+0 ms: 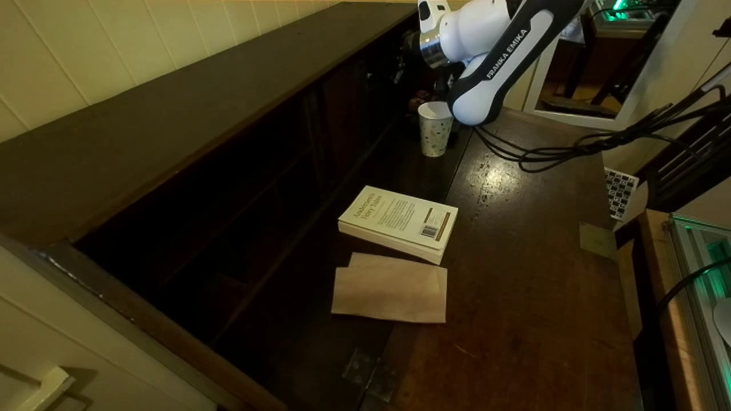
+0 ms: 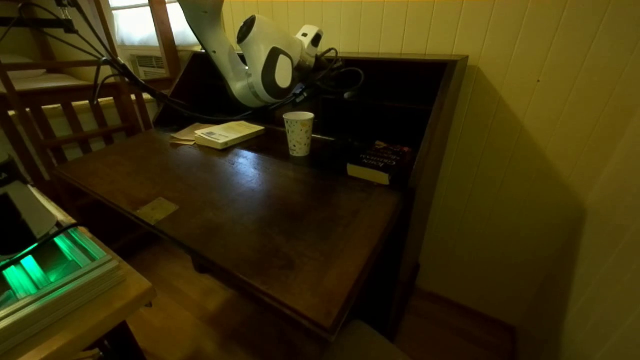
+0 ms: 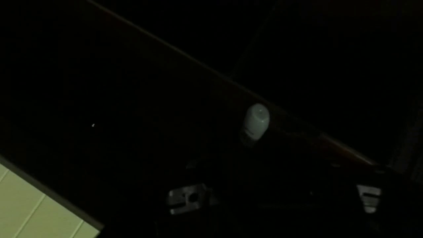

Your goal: Take the marker out of the coffee cup and put it on the top shelf.

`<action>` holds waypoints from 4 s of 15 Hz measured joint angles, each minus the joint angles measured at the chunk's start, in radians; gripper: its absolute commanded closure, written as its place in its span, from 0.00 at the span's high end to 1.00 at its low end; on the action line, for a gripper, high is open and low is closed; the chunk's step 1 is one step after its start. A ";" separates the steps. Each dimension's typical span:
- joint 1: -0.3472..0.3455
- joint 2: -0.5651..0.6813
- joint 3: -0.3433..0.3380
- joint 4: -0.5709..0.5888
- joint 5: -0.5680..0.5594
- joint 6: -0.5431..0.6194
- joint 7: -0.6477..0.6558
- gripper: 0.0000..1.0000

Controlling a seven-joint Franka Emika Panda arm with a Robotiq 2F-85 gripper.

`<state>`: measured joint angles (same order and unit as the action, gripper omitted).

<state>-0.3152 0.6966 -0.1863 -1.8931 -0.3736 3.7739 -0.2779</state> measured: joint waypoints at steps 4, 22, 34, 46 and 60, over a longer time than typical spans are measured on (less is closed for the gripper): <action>0.000 0.000 0.000 0.000 0.000 0.000 0.007 1.00; 0.000 -0.078 -0.002 -0.108 0.062 0.035 0.157 1.00; -0.001 -0.281 -0.001 -0.312 0.071 -0.040 0.222 1.00; -0.128 -0.492 0.070 -0.461 -0.128 -0.266 0.429 1.00; -0.426 -0.588 0.337 -0.531 -0.344 -0.427 0.685 1.00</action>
<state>-0.7415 0.1086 0.1511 -2.4245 -0.7173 3.3466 0.4069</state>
